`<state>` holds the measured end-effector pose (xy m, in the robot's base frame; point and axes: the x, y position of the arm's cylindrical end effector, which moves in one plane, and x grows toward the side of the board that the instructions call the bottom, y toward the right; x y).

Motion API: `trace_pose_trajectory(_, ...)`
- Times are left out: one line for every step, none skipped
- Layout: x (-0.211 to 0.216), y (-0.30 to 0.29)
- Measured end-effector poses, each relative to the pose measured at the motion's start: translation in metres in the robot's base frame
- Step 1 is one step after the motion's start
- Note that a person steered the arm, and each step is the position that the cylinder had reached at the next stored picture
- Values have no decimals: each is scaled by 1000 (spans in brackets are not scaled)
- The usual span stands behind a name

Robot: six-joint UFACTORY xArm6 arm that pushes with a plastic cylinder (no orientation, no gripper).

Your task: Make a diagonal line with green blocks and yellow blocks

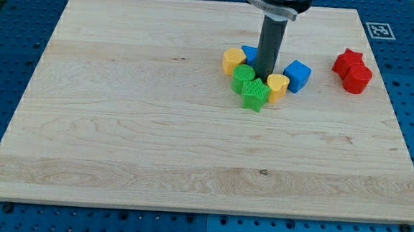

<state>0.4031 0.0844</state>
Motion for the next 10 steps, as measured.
trace_pose_trajectory(7, 0)
trace_pose_trajectory(7, 2)
trace_pose_trajectory(7, 13)
trace_pose_trajectory(9, 13)
trace_pose_trajectory(19, 13)
trace_pose_trajectory(21, 13)
trace_pose_trajectory(21, -9)
trace_pose_trajectory(21, -29)
trace_pose_trajectory(21, -30)
trace_pose_trajectory(7, -30)
